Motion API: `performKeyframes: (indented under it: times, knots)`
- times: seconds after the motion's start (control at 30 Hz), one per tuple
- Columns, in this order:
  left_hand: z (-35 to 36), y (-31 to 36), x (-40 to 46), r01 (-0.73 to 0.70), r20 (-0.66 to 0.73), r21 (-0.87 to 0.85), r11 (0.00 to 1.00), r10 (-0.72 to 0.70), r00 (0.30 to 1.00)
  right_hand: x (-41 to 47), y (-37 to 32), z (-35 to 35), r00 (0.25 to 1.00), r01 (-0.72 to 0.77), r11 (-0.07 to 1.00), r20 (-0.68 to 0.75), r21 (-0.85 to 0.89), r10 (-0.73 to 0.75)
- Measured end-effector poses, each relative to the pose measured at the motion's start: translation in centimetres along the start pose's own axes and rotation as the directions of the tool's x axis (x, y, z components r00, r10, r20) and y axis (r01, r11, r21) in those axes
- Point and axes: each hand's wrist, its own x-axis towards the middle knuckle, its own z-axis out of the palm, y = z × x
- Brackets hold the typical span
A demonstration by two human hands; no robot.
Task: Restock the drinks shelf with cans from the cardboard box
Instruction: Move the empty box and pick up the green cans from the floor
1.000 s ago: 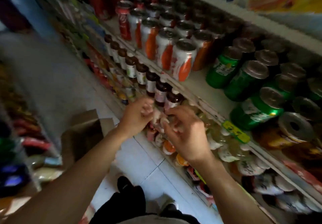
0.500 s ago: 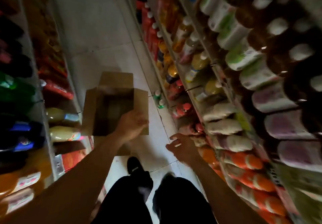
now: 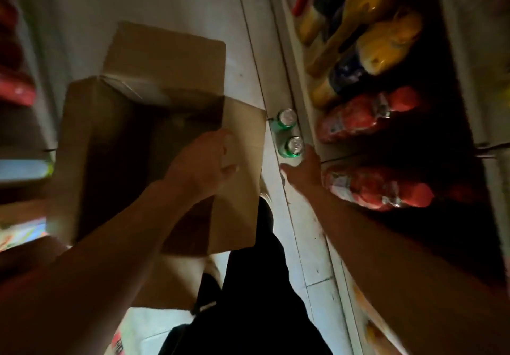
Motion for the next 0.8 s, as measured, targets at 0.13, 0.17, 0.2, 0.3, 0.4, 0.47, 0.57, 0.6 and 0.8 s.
performKeyframes:
  times: [0.13, 0.17, 0.2, 0.3, 0.4, 0.47, 0.57, 0.6, 0.8]
  knots:
    - [1.7, -1.2, 3.4, -0.023, 0.021, -0.003, 1.000, 0.023, 1.000, 6.1, 1.0, 1.8, 0.999, 0.034, 0.997, -0.006, -0.076, -0.034]
    - [1.8, -1.2, 3.9, -0.039, 0.018, 0.030, 0.999, 0.039, 0.999, 6.9, 0.9, 2.0, 0.999, 0.042, 0.993, 0.006, -0.110, -0.042]
    - [2.0, -1.4, 4.6, -0.049, 0.018, 0.053, 0.997, 0.048, 0.999, 8.0, 1.1, 2.5, 0.999, 0.041, 0.988, 0.019, -0.146, -0.038]
    - [1.9, -1.9, 6.1, -0.045, -0.019, 0.092, 0.995, 0.047, 0.999, 10.4, 1.5, 3.5, 0.999, 0.032, 0.978, 0.042, -0.205, -0.024]
    - [2.1, -2.2, 6.8, -0.040, -0.095, 0.090, 0.995, 0.048, 0.994, 11.7, 2.0, 4.2, 0.997, 0.003, 0.965, 0.070, -0.261, 0.016]
    - [2.5, -2.3, 7.0, -0.047, -0.105, 0.070, 0.996, 0.054, 0.993, 12.4, 2.2, 4.6, 0.998, -0.023, 0.966, 0.046, -0.258, 0.036]
    - [3.0, -2.1, 7.3, -0.076, -0.098, 0.049, 0.996, 0.081, 0.992, 13.0, 2.2, 4.8, 0.998, -0.052, 0.977, 0.022, -0.205, 0.057]
    - [3.1, -1.9, 7.3, -0.087, -0.091, 0.047, 0.995, 0.091, 0.992, 13.1, 2.4, 4.7, 0.997, -0.059, 0.980, 0.035, -0.188, 0.066]
    - [3.2, -0.9, 6.8, -0.065, -0.025, 0.143, 0.988, 0.069, 0.997, 9.2, 2.0, 2.1, 0.997, -0.032, 0.996, 0.063, -0.086, 0.038]
